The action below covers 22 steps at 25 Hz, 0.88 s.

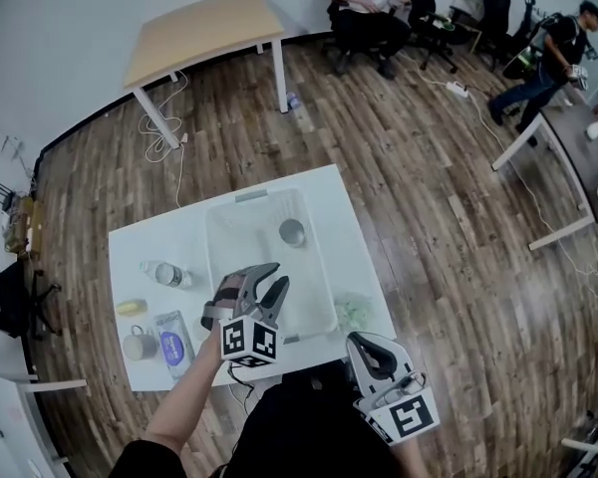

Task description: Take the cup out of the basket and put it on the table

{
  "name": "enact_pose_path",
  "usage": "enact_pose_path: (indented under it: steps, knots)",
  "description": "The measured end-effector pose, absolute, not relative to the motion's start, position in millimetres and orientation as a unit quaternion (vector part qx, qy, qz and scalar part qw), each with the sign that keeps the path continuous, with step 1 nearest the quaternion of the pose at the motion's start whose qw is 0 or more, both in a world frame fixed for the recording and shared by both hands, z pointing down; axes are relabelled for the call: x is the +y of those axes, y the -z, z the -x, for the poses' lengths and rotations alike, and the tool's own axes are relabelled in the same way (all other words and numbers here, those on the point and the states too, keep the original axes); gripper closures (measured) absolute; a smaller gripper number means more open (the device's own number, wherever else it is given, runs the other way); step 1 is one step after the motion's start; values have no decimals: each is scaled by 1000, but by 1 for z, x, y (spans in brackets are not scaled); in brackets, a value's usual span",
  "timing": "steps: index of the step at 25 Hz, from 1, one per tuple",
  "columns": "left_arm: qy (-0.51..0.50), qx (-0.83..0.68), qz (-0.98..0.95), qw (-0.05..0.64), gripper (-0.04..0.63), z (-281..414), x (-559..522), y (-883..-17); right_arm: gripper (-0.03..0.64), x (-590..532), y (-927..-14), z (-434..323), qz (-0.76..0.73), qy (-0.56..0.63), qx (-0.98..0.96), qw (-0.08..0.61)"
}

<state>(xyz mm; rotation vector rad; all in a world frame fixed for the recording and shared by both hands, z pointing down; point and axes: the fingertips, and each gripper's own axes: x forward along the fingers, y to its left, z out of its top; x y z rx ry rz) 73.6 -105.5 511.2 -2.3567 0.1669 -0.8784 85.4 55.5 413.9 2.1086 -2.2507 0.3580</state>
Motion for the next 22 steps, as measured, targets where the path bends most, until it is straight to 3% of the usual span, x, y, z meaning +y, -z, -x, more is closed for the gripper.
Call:
enact_pose_path:
  steps: [4, 10, 22]
  knots:
    - [374, 36, 852, 364, 432, -91, -120, -540, 591, 61, -414, -97, -691, -118, -713, 18]
    - [426, -4, 803, 417, 333, -116, -144, -586, 591, 68, -418, -114, -708, -127, -694, 20]
    - [488, -43, 764, 419, 359, -133, -166, -673, 591, 82, -424, -144, -734, -137, -664, 27]
